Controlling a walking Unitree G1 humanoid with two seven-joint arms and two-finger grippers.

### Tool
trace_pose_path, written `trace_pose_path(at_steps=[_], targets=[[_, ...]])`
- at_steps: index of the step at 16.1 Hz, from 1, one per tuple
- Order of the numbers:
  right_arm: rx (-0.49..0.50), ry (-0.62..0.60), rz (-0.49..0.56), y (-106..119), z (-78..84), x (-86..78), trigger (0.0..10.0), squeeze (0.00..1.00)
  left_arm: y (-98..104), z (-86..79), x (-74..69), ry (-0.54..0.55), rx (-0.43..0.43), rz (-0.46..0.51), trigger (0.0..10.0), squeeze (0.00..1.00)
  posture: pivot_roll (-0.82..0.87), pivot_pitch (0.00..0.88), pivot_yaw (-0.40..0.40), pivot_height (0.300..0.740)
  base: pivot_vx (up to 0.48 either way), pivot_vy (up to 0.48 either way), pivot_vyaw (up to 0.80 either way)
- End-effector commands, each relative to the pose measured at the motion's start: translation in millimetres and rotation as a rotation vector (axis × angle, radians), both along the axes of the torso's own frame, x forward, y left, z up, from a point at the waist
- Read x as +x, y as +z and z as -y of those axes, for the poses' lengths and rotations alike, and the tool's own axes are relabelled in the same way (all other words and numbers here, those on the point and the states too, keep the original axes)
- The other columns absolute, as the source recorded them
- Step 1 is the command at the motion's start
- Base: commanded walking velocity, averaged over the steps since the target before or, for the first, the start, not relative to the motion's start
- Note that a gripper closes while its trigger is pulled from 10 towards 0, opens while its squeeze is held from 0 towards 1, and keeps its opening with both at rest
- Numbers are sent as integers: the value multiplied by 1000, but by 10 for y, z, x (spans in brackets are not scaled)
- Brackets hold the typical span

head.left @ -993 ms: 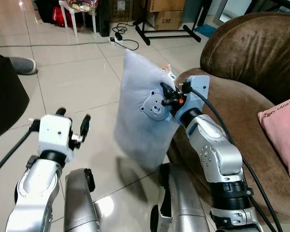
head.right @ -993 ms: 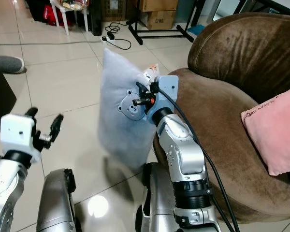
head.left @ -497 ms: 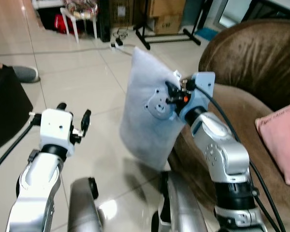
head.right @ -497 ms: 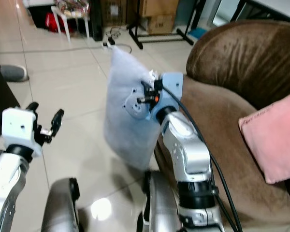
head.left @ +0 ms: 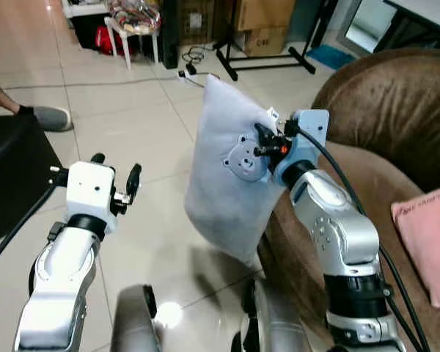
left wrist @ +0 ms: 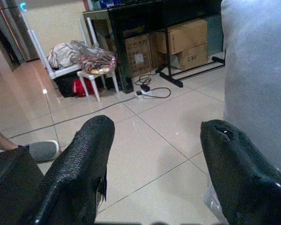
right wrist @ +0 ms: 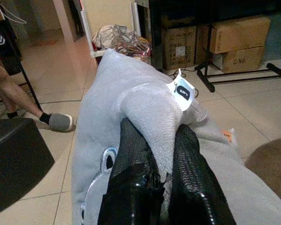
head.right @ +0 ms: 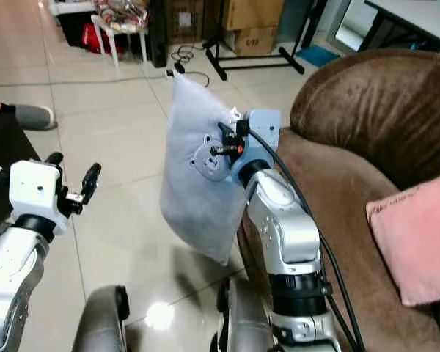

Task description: Move the pillow to the sofa from floor

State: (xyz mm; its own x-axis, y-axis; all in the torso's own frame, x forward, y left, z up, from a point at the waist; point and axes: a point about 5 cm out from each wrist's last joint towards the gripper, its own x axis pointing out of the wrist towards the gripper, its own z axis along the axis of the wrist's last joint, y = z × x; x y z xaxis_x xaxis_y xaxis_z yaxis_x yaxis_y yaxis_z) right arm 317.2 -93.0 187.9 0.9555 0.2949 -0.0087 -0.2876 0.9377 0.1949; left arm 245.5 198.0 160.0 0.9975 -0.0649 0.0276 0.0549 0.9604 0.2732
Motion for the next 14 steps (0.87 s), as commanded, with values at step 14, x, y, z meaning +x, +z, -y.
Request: trace_pose_path(at_steps=[14], targets=[[-78, -41, 35, -155, 161, -129, 10000, 0, -116, 46, -106, -15, 22, -37, 10000, 0, -30, 0, -83, 740, 0, 0, 0]])
